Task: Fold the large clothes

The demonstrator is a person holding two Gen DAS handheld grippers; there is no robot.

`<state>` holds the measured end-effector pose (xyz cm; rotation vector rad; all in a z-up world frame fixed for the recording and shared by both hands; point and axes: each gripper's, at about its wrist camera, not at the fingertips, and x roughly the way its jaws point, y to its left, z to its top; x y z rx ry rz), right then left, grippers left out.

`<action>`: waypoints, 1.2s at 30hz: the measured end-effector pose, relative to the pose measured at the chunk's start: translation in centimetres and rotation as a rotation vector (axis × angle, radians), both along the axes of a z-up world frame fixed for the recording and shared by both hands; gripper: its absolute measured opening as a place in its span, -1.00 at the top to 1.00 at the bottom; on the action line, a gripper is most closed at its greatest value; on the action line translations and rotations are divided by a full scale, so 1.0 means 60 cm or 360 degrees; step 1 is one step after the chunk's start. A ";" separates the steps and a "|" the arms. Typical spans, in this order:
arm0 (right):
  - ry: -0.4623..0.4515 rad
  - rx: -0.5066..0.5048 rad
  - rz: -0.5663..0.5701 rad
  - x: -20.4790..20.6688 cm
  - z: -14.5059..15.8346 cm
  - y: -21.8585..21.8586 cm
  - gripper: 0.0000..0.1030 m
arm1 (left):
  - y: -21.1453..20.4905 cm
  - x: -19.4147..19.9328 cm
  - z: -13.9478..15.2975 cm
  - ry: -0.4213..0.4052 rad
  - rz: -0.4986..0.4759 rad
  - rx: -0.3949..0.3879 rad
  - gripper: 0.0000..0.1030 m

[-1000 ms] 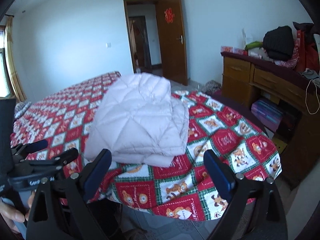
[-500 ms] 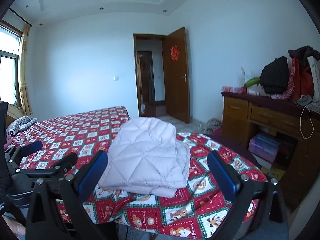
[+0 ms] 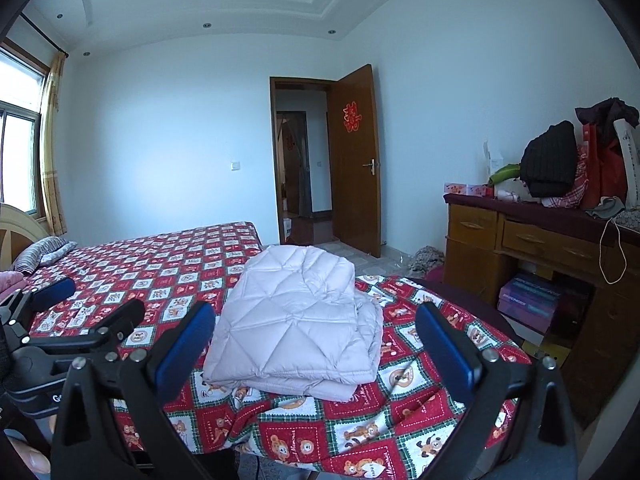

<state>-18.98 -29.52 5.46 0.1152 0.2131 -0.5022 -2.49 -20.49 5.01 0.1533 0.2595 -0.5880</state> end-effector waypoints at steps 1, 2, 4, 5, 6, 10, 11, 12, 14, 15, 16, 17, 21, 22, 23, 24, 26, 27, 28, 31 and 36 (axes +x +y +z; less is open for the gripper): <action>-0.0005 -0.0002 -0.0001 -0.001 0.001 -0.002 -0.99 | 0.000 -0.001 0.000 -0.0001 -0.0002 -0.0002 -0.99; -0.0008 -0.0003 -0.0003 -0.002 0.002 -0.003 -1.00 | 0.002 -0.002 0.001 -0.0002 -0.0005 -0.0006 -0.99; -0.0011 -0.0001 -0.0005 -0.004 0.001 -0.005 -1.00 | 0.003 -0.003 0.002 -0.0003 -0.0007 -0.0010 -0.99; -0.0010 0.0004 -0.0005 -0.003 0.001 -0.006 -1.00 | 0.004 -0.003 0.002 -0.0002 -0.0007 -0.0010 -0.99; -0.0009 0.0008 -0.0001 -0.002 0.001 -0.009 -1.00 | 0.004 -0.003 0.002 -0.0002 -0.0006 -0.0013 -0.99; -0.0007 0.0015 0.0000 -0.001 0.000 -0.011 -1.00 | 0.007 -0.005 0.004 0.0001 -0.0005 -0.0021 -0.99; -0.0010 0.0014 0.0000 -0.001 0.000 -0.012 -1.00 | 0.007 -0.005 0.005 0.0003 -0.0005 -0.0023 -0.99; -0.0008 0.0015 0.0004 0.000 0.000 -0.014 -1.00 | 0.008 -0.005 0.005 0.0007 -0.0006 -0.0025 -0.99; -0.0007 0.0011 0.0004 0.001 0.000 -0.013 -1.00 | 0.007 -0.003 0.005 0.0023 -0.0010 -0.0027 -0.99; -0.0007 0.0013 0.0002 -0.001 0.000 -0.011 -1.00 | 0.008 -0.002 0.006 0.0031 -0.0010 -0.0027 -0.99; -0.0008 0.0014 0.0002 -0.001 0.000 -0.011 -1.00 | 0.007 0.000 0.006 0.0036 -0.0011 -0.0028 -0.99; -0.0009 0.0016 0.0003 -0.001 0.000 -0.011 -1.00 | 0.007 0.000 0.005 0.0041 -0.0011 -0.0031 -0.99; -0.0009 0.0016 0.0005 0.000 0.001 -0.011 -1.00 | 0.008 -0.001 0.006 0.0036 -0.0009 -0.0039 -0.99; -0.0009 0.0017 0.0004 0.000 0.001 -0.012 -1.00 | 0.008 -0.001 0.006 0.0036 -0.0010 -0.0039 -0.99; -0.0011 0.0019 0.0004 -0.001 0.001 -0.012 -1.00 | 0.008 -0.001 0.006 0.0036 -0.0013 -0.0038 -0.99; -0.0011 0.0018 0.0006 0.000 0.000 -0.012 -1.00 | 0.008 -0.001 0.006 0.0035 -0.0012 -0.0036 -0.99; -0.0011 0.0018 0.0004 0.000 0.001 -0.013 -1.00 | 0.008 -0.001 0.006 0.0034 -0.0011 -0.0034 -0.99; -0.0011 0.0018 0.0007 0.000 0.000 -0.014 -1.00 | 0.008 -0.002 0.006 0.0034 -0.0012 -0.0034 -0.99; -0.0012 0.0020 0.0006 0.001 0.000 -0.014 -1.00 | 0.008 -0.002 0.006 0.0033 -0.0012 -0.0035 -0.99; -0.0010 0.0017 0.0009 0.001 0.000 -0.016 -1.00 | 0.008 -0.002 0.005 0.0031 -0.0011 -0.0034 -0.99; -0.0010 0.0018 0.0009 0.000 0.000 -0.014 -1.00 | 0.011 -0.002 0.006 0.0032 -0.0006 -0.0036 -0.99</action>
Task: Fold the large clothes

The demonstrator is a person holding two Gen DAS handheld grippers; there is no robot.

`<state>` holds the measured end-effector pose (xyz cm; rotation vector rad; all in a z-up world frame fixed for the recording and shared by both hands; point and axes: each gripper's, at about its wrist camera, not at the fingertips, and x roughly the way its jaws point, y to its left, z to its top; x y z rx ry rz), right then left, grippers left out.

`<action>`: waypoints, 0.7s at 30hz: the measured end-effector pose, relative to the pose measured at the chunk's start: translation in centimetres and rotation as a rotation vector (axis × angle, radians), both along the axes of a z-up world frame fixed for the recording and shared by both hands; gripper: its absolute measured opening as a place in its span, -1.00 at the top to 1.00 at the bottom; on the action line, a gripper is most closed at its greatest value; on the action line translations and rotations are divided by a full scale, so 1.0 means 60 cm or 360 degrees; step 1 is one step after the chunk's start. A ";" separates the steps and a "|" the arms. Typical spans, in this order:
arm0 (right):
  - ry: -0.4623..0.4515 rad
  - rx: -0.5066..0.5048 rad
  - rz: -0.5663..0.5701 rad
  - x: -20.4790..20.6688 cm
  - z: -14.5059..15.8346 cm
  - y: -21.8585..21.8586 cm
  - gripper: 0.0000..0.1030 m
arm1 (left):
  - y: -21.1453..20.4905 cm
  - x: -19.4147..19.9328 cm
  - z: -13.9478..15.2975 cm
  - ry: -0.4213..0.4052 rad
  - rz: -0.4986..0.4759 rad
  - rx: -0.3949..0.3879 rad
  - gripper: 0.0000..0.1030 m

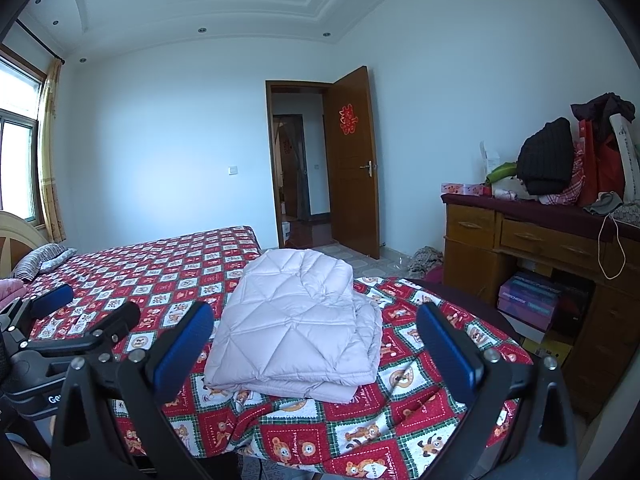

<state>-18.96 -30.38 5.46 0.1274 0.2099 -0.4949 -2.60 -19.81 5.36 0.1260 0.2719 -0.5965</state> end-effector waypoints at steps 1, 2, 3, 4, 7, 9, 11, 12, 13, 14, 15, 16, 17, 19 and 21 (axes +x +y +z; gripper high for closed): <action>0.0001 0.0003 0.0001 0.000 0.000 0.000 -1.00 | 0.000 0.000 0.000 -0.0001 0.0000 0.0001 -0.99; 0.0001 0.0005 -0.0002 -0.002 0.000 0.003 -1.00 | 0.001 0.001 0.000 0.0000 0.0001 0.0003 -0.99; 0.0002 0.0008 -0.0001 -0.002 0.000 0.004 -1.00 | 0.001 0.001 0.000 0.0000 0.0000 0.0004 -0.99; 0.0003 0.0011 -0.0001 -0.002 0.000 0.003 -1.00 | 0.002 0.001 0.000 0.0001 0.0000 0.0006 -0.99; 0.0003 0.0012 -0.0001 -0.004 0.001 0.005 -1.00 | 0.000 0.001 0.000 0.0000 0.0001 0.0004 -0.99; 0.0001 0.0012 -0.0005 -0.004 0.001 0.005 -1.00 | 0.000 0.001 0.000 -0.0002 0.0000 0.0006 -0.99; 0.0001 0.0014 -0.0006 -0.003 0.000 0.004 -1.00 | 0.002 0.001 0.000 -0.0004 0.0000 0.0006 -0.99; -0.0002 0.0018 -0.0009 -0.004 0.001 0.004 -1.00 | 0.003 0.001 0.000 -0.0004 0.0001 0.0005 -0.99; -0.0004 0.0021 -0.0012 -0.005 0.001 0.006 -1.00 | 0.003 0.001 0.000 -0.0003 0.0000 0.0005 -0.99; -0.0007 0.0024 -0.0015 -0.005 0.001 0.006 -1.00 | 0.003 0.001 -0.001 -0.0003 0.0001 0.0004 -0.99; -0.0008 0.0026 -0.0018 -0.006 0.001 0.007 -1.00 | 0.004 0.002 -0.001 -0.0001 0.0002 0.0004 -0.99; -0.0008 0.0027 -0.0020 -0.006 0.001 0.008 -1.00 | 0.004 0.002 -0.001 0.0001 0.0002 0.0004 -0.99; -0.0009 0.0028 -0.0021 -0.006 0.000 0.009 -1.00 | 0.005 0.003 -0.001 0.0001 0.0002 0.0004 -0.99; -0.0010 0.0026 -0.0020 -0.006 0.001 0.009 -1.00 | 0.005 0.004 -0.001 0.0000 0.0003 0.0006 -0.99; -0.0008 0.0026 -0.0021 -0.007 0.001 0.008 -1.00 | 0.006 0.005 0.000 -0.0002 0.0011 0.0008 -0.99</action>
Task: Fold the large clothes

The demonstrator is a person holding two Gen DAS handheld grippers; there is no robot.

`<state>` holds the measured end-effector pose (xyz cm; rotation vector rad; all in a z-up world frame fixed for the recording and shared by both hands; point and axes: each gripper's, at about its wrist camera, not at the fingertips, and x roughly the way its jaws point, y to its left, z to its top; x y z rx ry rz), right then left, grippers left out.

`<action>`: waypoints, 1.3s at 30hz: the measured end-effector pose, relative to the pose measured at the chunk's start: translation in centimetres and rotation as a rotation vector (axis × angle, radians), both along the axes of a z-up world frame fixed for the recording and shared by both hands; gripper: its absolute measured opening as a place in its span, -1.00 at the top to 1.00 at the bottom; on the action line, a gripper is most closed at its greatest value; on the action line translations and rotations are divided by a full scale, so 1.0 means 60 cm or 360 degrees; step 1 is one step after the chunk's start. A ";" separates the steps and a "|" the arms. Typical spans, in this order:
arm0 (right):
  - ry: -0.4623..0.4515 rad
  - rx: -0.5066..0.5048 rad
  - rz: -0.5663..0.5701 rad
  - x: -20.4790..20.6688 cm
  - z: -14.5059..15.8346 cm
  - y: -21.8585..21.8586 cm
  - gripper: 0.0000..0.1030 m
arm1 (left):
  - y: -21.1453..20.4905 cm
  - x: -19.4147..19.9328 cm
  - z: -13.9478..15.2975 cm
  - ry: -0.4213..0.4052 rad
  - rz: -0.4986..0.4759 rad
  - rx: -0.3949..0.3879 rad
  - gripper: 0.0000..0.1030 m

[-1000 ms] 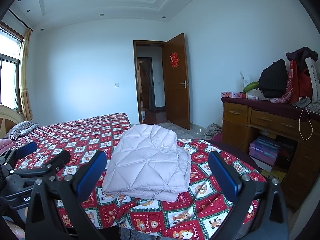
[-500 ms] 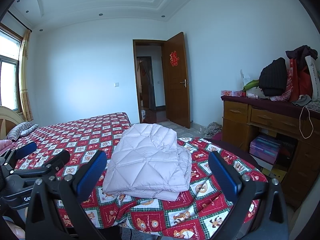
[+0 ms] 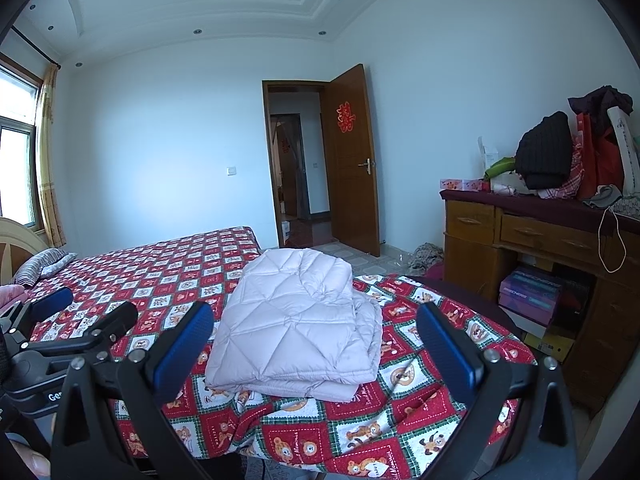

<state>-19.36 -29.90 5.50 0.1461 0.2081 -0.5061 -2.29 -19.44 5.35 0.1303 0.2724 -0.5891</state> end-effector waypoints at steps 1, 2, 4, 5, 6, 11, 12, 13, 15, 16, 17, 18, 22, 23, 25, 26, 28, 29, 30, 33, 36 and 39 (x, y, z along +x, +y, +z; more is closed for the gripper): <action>0.0000 0.0001 0.0001 0.000 0.000 0.000 -1.00 | 0.001 0.001 0.000 0.0001 0.0002 -0.0001 -0.99; 0.0000 0.0003 0.0001 0.000 0.000 0.000 -1.00 | 0.002 0.003 0.001 0.0003 0.0004 -0.0004 -0.99; 0.0001 0.0003 -0.0001 0.000 0.000 0.000 -1.00 | 0.003 0.005 0.001 0.0009 0.0005 -0.0007 -0.99; 0.0001 0.0004 -0.0003 0.000 0.000 0.001 -1.00 | 0.004 0.006 0.002 0.0009 0.0006 -0.0008 -0.99; 0.0000 0.0007 -0.0002 -0.001 0.000 0.000 -1.00 | 0.005 0.006 0.002 0.0008 0.0007 -0.0007 -0.99; -0.0001 0.0005 -0.0002 0.000 0.001 -0.001 -1.00 | 0.004 0.004 0.004 -0.0006 0.0004 0.0000 -0.99; 0.0000 0.0006 -0.0001 0.000 0.000 -0.002 -1.00 | 0.004 0.004 0.004 -0.0008 0.0005 0.0001 -0.99; -0.0002 0.0006 -0.0001 0.000 0.001 -0.002 -1.00 | 0.004 0.004 0.004 -0.0008 0.0004 0.0002 -0.99; 0.0000 0.0006 0.0000 0.000 0.000 -0.003 -1.00 | 0.004 0.004 0.004 -0.0006 0.0004 0.0001 -0.99; 0.0000 0.0005 -0.0001 0.001 0.000 -0.003 -1.00 | 0.003 0.004 0.004 -0.0006 0.0004 0.0002 -0.99; 0.0003 0.0006 0.0000 0.001 0.000 -0.002 -1.00 | 0.003 0.005 0.004 -0.0003 0.0004 0.0003 -0.99; 0.0005 0.0007 0.0000 0.000 0.000 -0.002 -1.00 | 0.004 0.005 0.004 -0.0001 0.0005 0.0004 -0.99; 0.0006 0.0003 -0.0002 -0.001 0.001 0.000 -1.00 | 0.002 0.005 0.003 -0.0001 0.0006 0.0014 -0.99; 0.0003 0.0006 -0.0005 -0.001 0.001 0.001 -1.00 | 0.002 0.005 0.004 -0.0005 0.0012 0.0014 -0.99; 0.0003 0.0010 -0.0005 -0.001 0.001 0.001 -1.00 | 0.003 0.005 0.005 -0.0016 0.0024 0.0014 -0.99; 0.0004 0.0012 -0.0005 -0.001 0.001 0.000 -1.00 | 0.003 0.006 0.005 -0.0022 0.0030 0.0015 -0.99; 0.0007 0.0017 -0.0005 0.000 -0.001 0.000 -1.00 | 0.004 0.006 0.005 -0.0048 0.0049 0.0018 -0.99; 0.0009 0.0022 -0.0003 0.001 -0.001 0.000 -1.00 | 0.003 0.006 0.005 -0.0069 0.0064 0.0024 -0.99; 0.0010 0.0025 -0.0002 0.001 -0.001 0.000 -1.00 | 0.002 0.007 0.004 -0.0097 0.0089 0.0039 -0.99; 0.0013 0.0024 -0.0003 0.001 -0.002 0.003 -1.00 | -0.001 0.012 0.004 -0.0124 0.0120 0.0073 -0.99; 0.0017 0.0024 -0.0002 0.001 -0.003 0.006 -1.00 | 0.005 0.024 0.005 -0.0053 0.0083 0.0024 -0.99; 0.0022 0.0024 -0.0003 0.004 -0.004 0.006 -1.00 | 0.007 0.032 0.004 -0.0024 0.0106 0.0018 -0.99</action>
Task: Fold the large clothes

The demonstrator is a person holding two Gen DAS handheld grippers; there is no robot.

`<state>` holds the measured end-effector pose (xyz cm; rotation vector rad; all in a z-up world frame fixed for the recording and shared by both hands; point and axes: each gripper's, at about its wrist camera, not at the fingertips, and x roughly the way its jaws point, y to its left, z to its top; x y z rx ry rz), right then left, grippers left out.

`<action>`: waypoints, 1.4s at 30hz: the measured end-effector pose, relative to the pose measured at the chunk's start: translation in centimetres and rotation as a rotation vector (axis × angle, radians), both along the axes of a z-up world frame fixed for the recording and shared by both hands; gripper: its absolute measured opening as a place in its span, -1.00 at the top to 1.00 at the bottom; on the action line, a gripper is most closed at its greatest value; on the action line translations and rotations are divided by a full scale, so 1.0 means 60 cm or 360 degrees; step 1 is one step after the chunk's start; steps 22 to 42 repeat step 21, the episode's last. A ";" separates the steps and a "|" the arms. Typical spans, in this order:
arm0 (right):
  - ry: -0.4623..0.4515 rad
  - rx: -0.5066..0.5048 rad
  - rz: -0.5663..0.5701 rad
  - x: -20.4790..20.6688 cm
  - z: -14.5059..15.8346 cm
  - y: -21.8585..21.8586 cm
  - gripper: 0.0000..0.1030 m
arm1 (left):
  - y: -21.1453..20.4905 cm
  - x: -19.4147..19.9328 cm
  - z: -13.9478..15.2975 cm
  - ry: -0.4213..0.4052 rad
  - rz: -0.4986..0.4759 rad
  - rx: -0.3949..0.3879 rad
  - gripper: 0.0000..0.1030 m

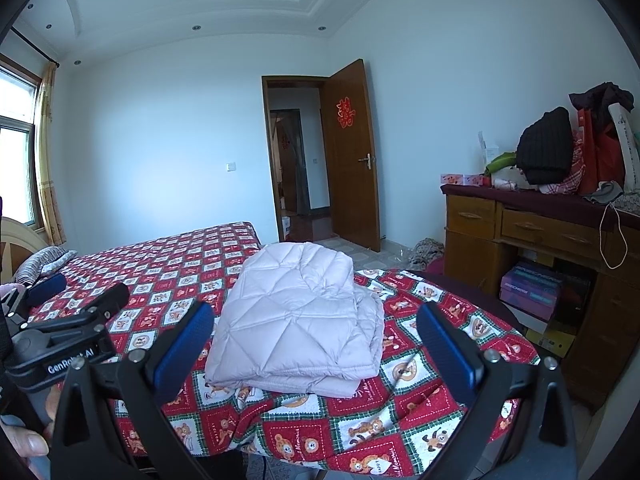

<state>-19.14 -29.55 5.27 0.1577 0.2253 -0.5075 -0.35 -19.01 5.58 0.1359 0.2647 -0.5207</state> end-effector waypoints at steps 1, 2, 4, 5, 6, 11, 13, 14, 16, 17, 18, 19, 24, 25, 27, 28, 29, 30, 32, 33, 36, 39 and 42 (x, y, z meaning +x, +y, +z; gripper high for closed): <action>0.0004 0.0001 0.0001 0.001 0.000 0.000 -1.00 | 0.000 0.002 0.000 0.0004 0.0007 0.0001 -0.99; 0.0007 0.0001 0.0001 0.002 -0.001 0.000 -1.00 | 0.000 0.003 -0.001 0.0008 0.0006 0.0000 -0.99; 0.0014 0.0005 0.0001 0.004 -0.002 0.000 -1.00 | 0.001 0.006 -0.002 0.0030 -0.0012 -0.0011 -0.99; 0.0018 0.0007 0.0002 0.004 -0.003 0.000 -1.00 | 0.001 0.005 -0.002 0.0038 -0.0021 -0.0014 -0.99; 0.0021 0.0009 0.0003 0.005 -0.003 0.001 -1.00 | 0.001 0.006 -0.002 0.0051 -0.0035 -0.0015 -0.99; 0.0022 0.0011 0.0002 0.005 -0.004 0.003 -1.00 | -0.002 0.008 -0.006 0.0069 -0.0067 -0.0011 -0.99; 0.0023 0.0009 0.0002 0.006 -0.005 0.003 -1.00 | -0.003 0.006 -0.006 0.0054 -0.0057 -0.0002 -0.99; 0.0025 0.0010 0.0001 0.006 -0.005 0.003 -1.00 | -0.003 0.006 -0.006 0.0051 -0.0056 -0.0004 -0.99; 0.0027 0.0013 0.0003 0.005 -0.005 0.004 -1.00 | -0.002 0.006 -0.005 0.0053 -0.0052 -0.0007 -0.99; 0.0028 0.0013 0.0002 0.007 -0.005 0.004 -1.00 | -0.002 0.008 -0.006 0.0053 -0.0045 -0.0006 -0.99; 0.0030 0.0012 0.0001 0.007 -0.006 0.004 -1.00 | -0.002 0.010 -0.006 0.0052 -0.0039 0.0001 -0.99; 0.0030 0.0011 -0.0002 0.007 -0.006 0.004 -1.00 | -0.003 0.012 -0.007 0.0053 -0.0035 0.0008 -0.99; 0.0038 0.0010 -0.0010 0.011 -0.011 -0.001 -1.00 | -0.003 0.020 -0.009 0.0067 -0.0017 0.0023 -0.99; 0.0038 0.0010 -0.0010 0.011 -0.011 -0.001 -1.00 | -0.003 0.020 -0.009 0.0067 -0.0017 0.0023 -0.99; 0.0038 0.0010 -0.0010 0.011 -0.011 -0.001 -1.00 | -0.003 0.020 -0.009 0.0067 -0.0017 0.0023 -0.99; 0.0038 0.0010 -0.0010 0.011 -0.011 -0.001 -1.00 | -0.003 0.020 -0.009 0.0067 -0.0017 0.0023 -0.99; 0.0038 0.0010 -0.0010 0.011 -0.011 -0.001 -1.00 | -0.003 0.020 -0.009 0.0067 -0.0017 0.0023 -0.99; 0.0038 0.0010 -0.0010 0.011 -0.011 -0.001 -1.00 | -0.003 0.020 -0.009 0.0067 -0.0017 0.0023 -0.99; 0.0038 0.0010 -0.0010 0.011 -0.011 -0.001 -1.00 | -0.003 0.020 -0.009 0.0067 -0.0017 0.0023 -0.99; 0.0038 0.0010 -0.0010 0.011 -0.011 -0.001 -1.00 | -0.003 0.020 -0.009 0.0067 -0.0017 0.0023 -0.99; 0.0038 0.0010 -0.0010 0.011 -0.011 -0.001 -1.00 | -0.003 0.020 -0.009 0.0067 -0.0017 0.0023 -0.99; 0.0038 0.0010 -0.0010 0.011 -0.011 -0.001 -1.00 | -0.003 0.020 -0.009 0.0067 -0.0017 0.0023 -0.99; 0.0038 0.0010 -0.0010 0.011 -0.011 -0.001 -1.00 | -0.003 0.020 -0.009 0.0067 -0.0017 0.0023 -0.99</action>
